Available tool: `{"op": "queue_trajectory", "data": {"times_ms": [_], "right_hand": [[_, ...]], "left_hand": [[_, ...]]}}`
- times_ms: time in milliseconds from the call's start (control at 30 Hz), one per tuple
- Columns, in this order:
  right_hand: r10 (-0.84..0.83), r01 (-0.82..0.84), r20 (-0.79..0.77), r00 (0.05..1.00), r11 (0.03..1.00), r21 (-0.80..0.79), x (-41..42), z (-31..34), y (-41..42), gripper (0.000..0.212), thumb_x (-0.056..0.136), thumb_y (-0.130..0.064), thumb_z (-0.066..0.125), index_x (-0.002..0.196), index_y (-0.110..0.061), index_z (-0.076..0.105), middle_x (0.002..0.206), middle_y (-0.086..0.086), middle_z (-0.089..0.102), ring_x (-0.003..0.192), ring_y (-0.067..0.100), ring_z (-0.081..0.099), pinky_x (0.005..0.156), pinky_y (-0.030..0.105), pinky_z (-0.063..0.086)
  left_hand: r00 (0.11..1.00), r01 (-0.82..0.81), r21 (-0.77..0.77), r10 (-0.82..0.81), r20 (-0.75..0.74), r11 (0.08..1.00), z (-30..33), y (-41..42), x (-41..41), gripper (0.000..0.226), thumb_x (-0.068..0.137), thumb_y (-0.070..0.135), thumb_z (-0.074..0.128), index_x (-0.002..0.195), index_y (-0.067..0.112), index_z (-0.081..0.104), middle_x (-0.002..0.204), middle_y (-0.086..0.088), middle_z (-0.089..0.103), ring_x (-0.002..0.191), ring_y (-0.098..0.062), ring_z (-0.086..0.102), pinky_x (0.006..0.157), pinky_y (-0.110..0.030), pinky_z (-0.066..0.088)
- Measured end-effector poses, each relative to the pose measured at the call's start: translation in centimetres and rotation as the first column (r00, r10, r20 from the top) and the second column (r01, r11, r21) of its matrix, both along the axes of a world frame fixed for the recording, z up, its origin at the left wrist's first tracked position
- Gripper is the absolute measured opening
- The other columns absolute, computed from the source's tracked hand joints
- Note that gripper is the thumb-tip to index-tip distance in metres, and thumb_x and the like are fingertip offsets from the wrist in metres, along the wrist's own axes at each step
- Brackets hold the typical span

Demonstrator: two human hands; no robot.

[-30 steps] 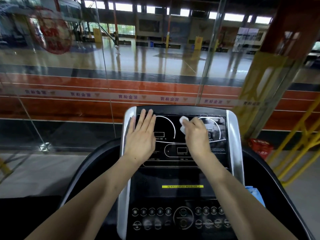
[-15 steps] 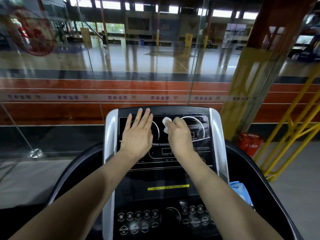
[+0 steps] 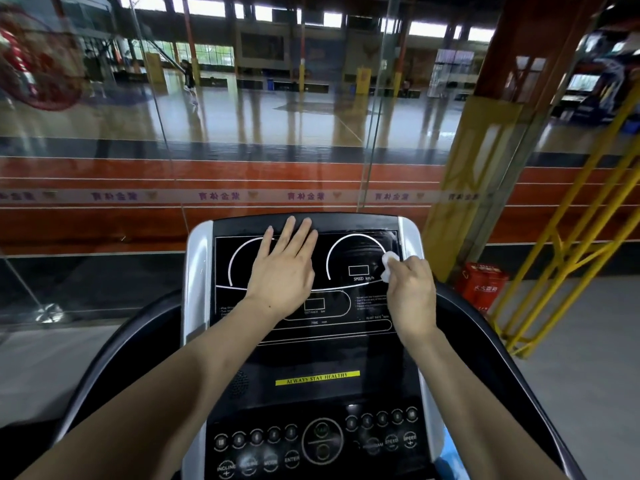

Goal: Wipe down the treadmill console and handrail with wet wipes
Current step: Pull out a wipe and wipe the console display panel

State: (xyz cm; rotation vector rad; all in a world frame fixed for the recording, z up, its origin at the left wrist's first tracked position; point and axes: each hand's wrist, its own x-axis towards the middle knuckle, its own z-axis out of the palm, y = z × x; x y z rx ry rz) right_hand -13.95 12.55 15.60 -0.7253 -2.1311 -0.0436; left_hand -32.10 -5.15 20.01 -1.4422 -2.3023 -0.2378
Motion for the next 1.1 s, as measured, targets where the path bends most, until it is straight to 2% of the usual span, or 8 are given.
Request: {"op": "queue_trajectory", "data": {"times_ms": [167,333,467,700,800,867,1000,1100], "right_hand": [[-0.037,0.036,-0.029,0.999,0.999,-0.027,-2.9,4.3,1.8,0.024,0.073,0.019,0.071,0.081,-0.003,0.064,0.069,0.006,0.043,0.069,0.027,0.045,0.059,0.032,0.03],[-0.015,0.014,-0.024,1.0,0.999,-0.031,-0.7,1.3,0.0,0.023,0.08,0.013,0.065,0.083,-0.009,0.062,0.072,-0.002,0.037,0.068,0.021,0.037,0.063,0.031,0.035],[-0.036,0.037,0.02,0.999,0.999,-0.036,1.4,-1.9,-1.2,0.026,0.075,0.016,0.075,0.087,-0.007,0.069,0.074,-0.005,0.035,0.07,0.018,0.034,0.063,0.027,0.036],[-0.053,0.054,0.017,0.998,0.998,-0.022,-1.8,3.2,1.3,0.026,0.078,0.011,0.073,0.083,-0.01,0.059,0.069,-0.001,0.034,0.067,0.022,0.034,0.058,0.032,0.029],[-0.069,0.068,-0.019,0.997,0.994,-0.08,-2.4,2.9,0.4,0.021,0.08,0.01,0.065,0.087,-0.01,0.066,0.073,0.004,0.049,0.071,0.027,0.048,0.06,0.035,0.04],[-0.024,0.011,-0.077,0.997,0.986,-0.164,-2.6,1.1,-2.1,0.019,0.091,0.0,0.057,0.095,-0.011,0.072,0.086,0.009,0.059,0.082,0.03,0.056,0.07,0.036,0.048],[0.173,-0.176,-0.049,0.984,0.982,-0.069,-4.3,-1.2,-7.3,0.028,0.083,0.008,0.067,0.106,-0.008,0.074,0.083,0.004,0.056,0.077,0.023,0.051,0.062,0.035,0.049],[0.163,-0.159,0.035,0.986,0.984,-0.079,-2.9,-0.7,-4.9,0.03,0.083,0.007,0.066,0.106,-0.012,0.07,0.085,0.006,0.054,0.08,0.026,0.051,0.067,0.04,0.05]], "left_hand": [[1.0,0.003,0.026,-0.003,-0.015,1.0,-0.3,0.2,-0.2,0.065,0.105,0.038,0.033,0.165,0.018,0.022,0.175,-0.001,0.009,0.162,-0.024,-0.002,0.13,-0.055,0.004],[0.999,-0.011,0.055,0.013,-0.032,0.998,-0.6,0.5,-0.1,0.065,0.103,0.039,0.036,0.163,0.017,0.028,0.174,-0.003,0.016,0.162,-0.026,0.006,0.13,-0.056,0.007],[0.998,-0.012,0.05,0.015,-0.053,0.999,-0.8,0.4,-0.1,0.066,0.103,0.039,0.038,0.164,0.017,0.027,0.174,-0.003,0.016,0.162,-0.027,0.005,0.129,-0.056,0.009],[0.998,-0.019,0.031,0.021,-0.064,0.999,-0.8,0.3,0.0,0.067,0.104,0.04,0.034,0.165,0.017,0.022,0.175,-0.003,0.011,0.162,-0.026,0.001,0.13,-0.056,0.006],[0.998,-0.003,0.012,0.004,-0.064,1.0,-0.8,-0.1,-0.1,0.068,0.104,0.04,0.033,0.166,0.017,0.018,0.175,-0.003,0.007,0.162,-0.025,-0.002,0.13,-0.054,0.006],[0.998,0.006,0.014,-0.005,-0.062,1.0,-1.1,-0.5,0.0,0.068,0.104,0.04,0.034,0.166,0.016,0.018,0.175,-0.004,0.008,0.162,-0.025,-0.001,0.13,-0.054,0.007],[0.997,0.021,0.033,-0.018,-0.079,0.999,-1.6,-1.1,-0.1,0.067,0.102,0.038,0.04,0.164,0.015,0.026,0.175,-0.007,0.012,0.162,-0.027,0.003,0.129,-0.055,0.011],[0.997,0.017,0.032,-0.014,-0.08,0.999,-1.8,-1.4,-0.1,0.067,0.103,0.038,0.039,0.164,0.016,0.024,0.175,-0.007,0.012,0.162,-0.027,0.002,0.13,-0.055,0.011]]}}
